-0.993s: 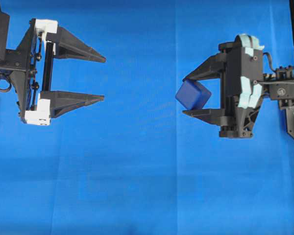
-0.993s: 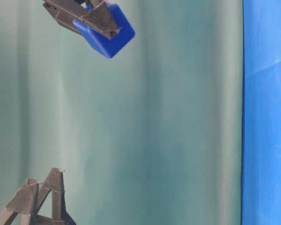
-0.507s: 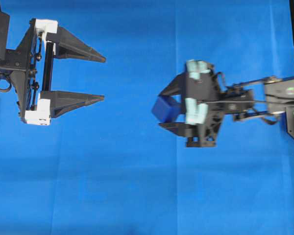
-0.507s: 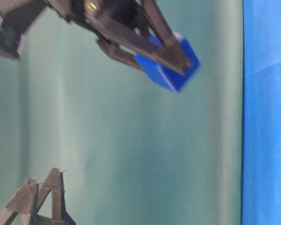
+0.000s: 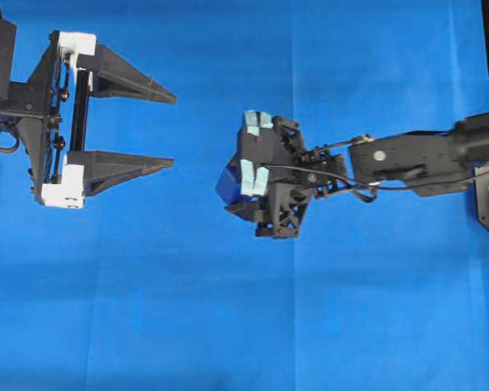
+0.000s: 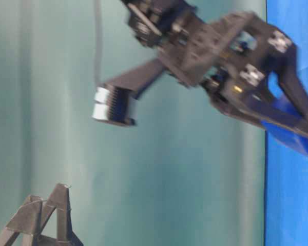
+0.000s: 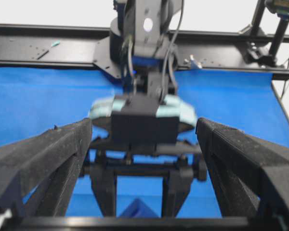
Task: Handover the blue block to the right arm after grasping it with the left arm, then place it in the designated position.
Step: 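Lower the cube with the right gripper onto the table center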
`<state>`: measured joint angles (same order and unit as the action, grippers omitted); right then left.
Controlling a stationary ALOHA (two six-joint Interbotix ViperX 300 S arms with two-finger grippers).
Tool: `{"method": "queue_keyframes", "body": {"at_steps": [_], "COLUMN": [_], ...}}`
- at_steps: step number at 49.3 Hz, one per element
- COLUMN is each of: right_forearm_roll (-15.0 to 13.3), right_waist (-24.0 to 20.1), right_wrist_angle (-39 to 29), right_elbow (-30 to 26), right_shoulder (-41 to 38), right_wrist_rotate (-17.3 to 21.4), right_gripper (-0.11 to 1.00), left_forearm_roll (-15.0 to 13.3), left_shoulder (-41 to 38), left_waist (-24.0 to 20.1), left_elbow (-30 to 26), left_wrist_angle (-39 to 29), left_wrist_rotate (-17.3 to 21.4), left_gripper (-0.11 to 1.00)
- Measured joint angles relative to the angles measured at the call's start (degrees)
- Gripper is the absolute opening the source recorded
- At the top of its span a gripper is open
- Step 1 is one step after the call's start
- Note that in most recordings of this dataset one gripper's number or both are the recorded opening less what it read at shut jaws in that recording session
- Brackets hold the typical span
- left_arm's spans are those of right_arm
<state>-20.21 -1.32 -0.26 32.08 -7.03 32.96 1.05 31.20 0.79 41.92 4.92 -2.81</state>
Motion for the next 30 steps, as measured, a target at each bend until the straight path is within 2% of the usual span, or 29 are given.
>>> {"method": "queue_keyframes", "body": {"at_steps": [11,30], "right_forearm_roll": [0.88,2.55], "right_waist": [-0.26,-0.18], "right_wrist_angle": [5.36,6.33], "right_elbow": [-2.29,-6.68], "right_shoulder": [-5.8,-12.48], "right_wrist_rotate": [0.0,0.0], "right_gripper": [0.56,0.56], "left_forearm_roll": [0.0,0.0], "left_shoulder": [0.0,0.0], "left_waist": [0.0,-0.09], "left_elbow": [0.09,0.09], "left_wrist_angle": [0.0,0.0], "left_wrist_rotate": [0.0,0.0], "left_gripper": [0.93,0.93]}}
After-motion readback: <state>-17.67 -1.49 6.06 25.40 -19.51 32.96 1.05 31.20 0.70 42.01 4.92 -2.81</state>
